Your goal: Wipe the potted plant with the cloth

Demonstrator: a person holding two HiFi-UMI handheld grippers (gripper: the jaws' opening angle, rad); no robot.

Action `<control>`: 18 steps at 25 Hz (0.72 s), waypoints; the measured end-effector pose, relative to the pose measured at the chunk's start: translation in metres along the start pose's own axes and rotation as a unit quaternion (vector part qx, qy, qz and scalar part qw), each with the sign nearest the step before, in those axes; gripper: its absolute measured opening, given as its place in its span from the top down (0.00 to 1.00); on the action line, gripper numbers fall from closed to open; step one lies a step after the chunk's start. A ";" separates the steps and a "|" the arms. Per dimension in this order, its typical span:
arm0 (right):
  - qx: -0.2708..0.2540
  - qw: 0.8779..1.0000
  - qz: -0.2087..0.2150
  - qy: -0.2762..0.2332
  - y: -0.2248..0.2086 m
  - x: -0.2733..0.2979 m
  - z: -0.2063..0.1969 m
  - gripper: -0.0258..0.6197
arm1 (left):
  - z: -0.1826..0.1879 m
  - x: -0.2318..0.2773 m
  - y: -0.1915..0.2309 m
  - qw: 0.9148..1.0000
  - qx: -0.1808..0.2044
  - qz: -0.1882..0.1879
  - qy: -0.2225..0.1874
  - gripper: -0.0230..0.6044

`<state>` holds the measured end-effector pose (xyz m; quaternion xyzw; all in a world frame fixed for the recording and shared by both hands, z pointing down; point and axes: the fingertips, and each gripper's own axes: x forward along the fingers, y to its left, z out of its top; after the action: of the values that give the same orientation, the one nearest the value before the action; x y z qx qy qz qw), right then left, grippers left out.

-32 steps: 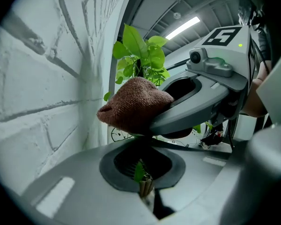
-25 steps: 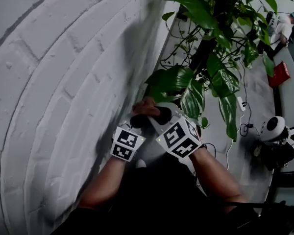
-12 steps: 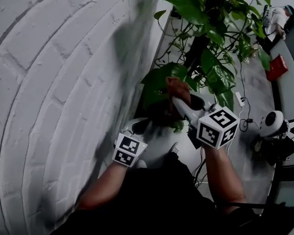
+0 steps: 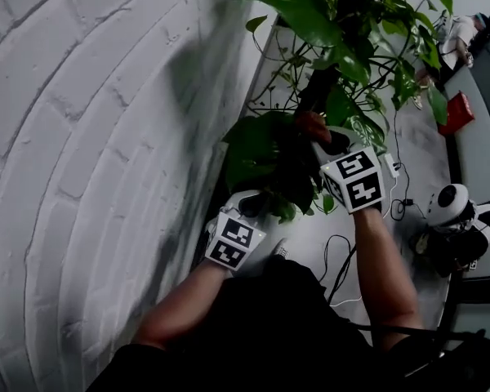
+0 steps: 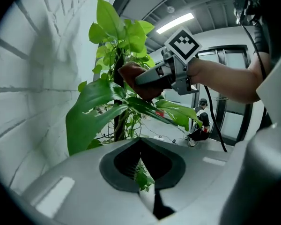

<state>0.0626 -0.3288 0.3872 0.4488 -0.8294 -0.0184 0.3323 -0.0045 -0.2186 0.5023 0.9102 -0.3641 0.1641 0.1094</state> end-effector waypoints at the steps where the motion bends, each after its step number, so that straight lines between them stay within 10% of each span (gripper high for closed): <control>1: -0.026 1.000 0.000 0.010 0.004 0.006 -0.002 0.86 | 0.002 0.005 0.003 1.000 -0.005 0.003 -0.001 0.94; 18: -0.213 0.976 0.019 0.039 0.056 0.035 -0.023 0.86 | 0.015 0.023 0.030 0.999 -0.016 0.028 -0.009 0.94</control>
<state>0.0211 -0.3154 0.4419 0.3521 -0.8012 -0.1705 0.4528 -0.0060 -0.2589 0.4998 0.8993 -0.3926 0.1537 0.1159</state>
